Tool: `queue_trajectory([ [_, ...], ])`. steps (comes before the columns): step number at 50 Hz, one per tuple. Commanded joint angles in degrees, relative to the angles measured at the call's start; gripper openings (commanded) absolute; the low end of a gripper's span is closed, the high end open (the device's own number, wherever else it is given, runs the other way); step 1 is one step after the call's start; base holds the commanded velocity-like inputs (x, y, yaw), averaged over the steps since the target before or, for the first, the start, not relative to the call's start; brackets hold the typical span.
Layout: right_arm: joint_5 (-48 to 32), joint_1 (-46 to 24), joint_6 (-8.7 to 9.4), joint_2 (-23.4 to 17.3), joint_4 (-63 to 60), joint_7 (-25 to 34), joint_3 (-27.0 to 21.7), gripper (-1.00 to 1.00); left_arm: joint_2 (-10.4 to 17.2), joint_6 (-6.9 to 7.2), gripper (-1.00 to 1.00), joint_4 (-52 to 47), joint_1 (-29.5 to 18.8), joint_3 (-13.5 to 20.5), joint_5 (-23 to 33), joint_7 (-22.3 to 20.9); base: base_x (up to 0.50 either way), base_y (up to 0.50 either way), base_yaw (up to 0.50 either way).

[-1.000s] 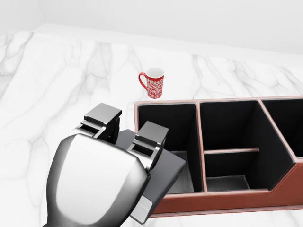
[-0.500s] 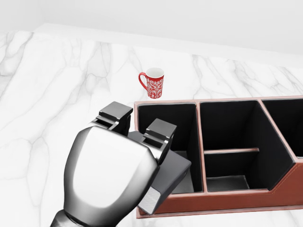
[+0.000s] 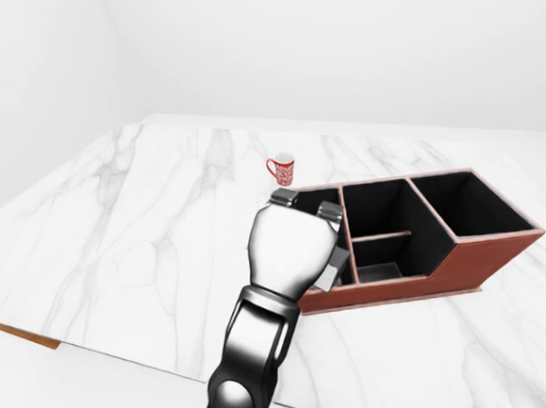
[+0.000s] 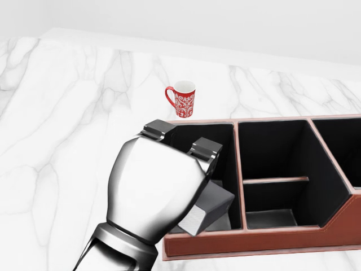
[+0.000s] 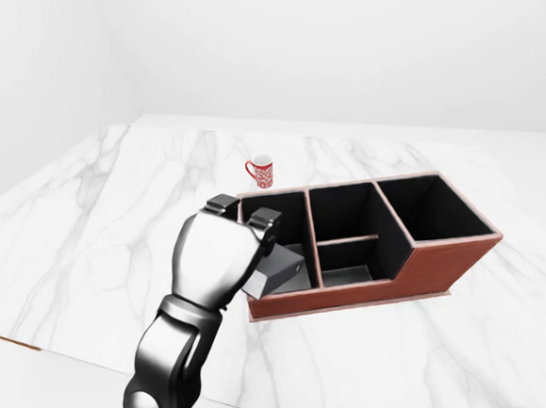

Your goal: Pick up the book and place it in the left compartment of the caddy.

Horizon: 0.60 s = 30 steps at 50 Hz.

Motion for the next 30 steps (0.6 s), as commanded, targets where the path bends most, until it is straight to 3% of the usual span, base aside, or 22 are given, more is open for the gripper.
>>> queue_trajectory([
  [1, -0.01, 0.02, -0.08, 0.07, 0.06, 0.02, 0.08, 1.0, -1.23, 0.0, -1.0, 3.63, -3.19, 1.45, -1.1, 0.58, 0.0, 0.0, 0.0],
  [8, -0.17, -0.23, -0.71, -0.06, 0.76, -0.11, 0.52, 1.0, -2.36, 0.0, -1.0, 6.31, -5.42, 2.08, -0.85, -0.19, 0.0, 0.0, 0.0],
  [14, 0.14, 0.18, 0.22, -0.02, -0.22, -0.2, 0.06, 1.0, -2.68, 0.0, -1.0, 10.39, -9.23, 4.56, -2.4, -0.87, 0.0, 0.0, 0.0],
  [19, -0.23, -0.24, -0.5, -0.01, 0.58, -0.12, 0.49, 1.0, -3.23, 0.0, -1.0, 12.43, -11.72, 5.36, -2.46, -1.85, 0.0, 0.0, 0.0],
  [24, 0.0, -0.21, -1.08, -0.03, 0.99, -0.04, 0.74, 1.0, -3.32, 0.0, -1.0, 16.04, -12.68, 6.16, -2.78, -0.39, 0.0, 0.0, 0.0],
  [30, 0.22, 0.21, 0.01, 0.11, -0.23, -0.1, 0.23, 1.0, -3.18, 0.0, -1.0, 20.45, -13.25, 6.78, -3.46, 1.14, 0.0, 0.0, 0.0],
])
